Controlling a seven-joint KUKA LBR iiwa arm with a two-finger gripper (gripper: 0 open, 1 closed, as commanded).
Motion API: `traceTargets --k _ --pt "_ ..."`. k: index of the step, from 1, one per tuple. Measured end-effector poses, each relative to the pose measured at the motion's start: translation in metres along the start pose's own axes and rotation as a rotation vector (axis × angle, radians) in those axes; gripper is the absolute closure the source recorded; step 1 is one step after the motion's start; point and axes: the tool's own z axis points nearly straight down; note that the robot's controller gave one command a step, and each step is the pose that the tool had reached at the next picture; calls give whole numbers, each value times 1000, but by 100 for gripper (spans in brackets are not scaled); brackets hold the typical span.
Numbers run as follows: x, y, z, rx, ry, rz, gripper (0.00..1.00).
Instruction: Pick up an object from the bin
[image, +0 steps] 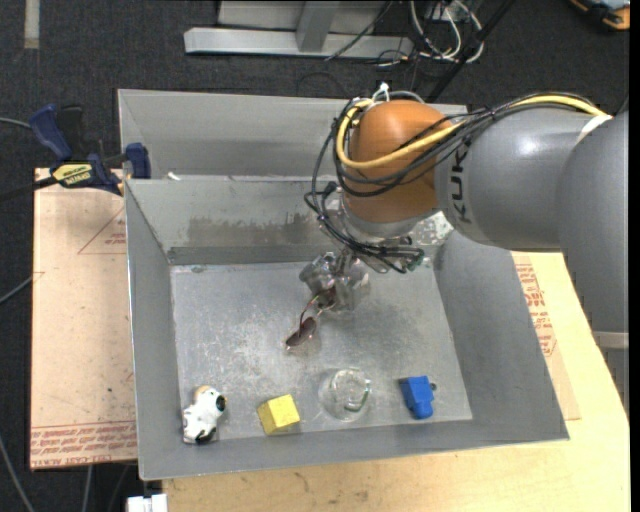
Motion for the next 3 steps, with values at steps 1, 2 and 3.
traceTargets --k 1,2,3 --pt "-1 0 -10 1 -1 -8 100" --pt "-1 0 -20 2 0 -14 100" --pt "-1 1 -31 -1 1 -1 100"
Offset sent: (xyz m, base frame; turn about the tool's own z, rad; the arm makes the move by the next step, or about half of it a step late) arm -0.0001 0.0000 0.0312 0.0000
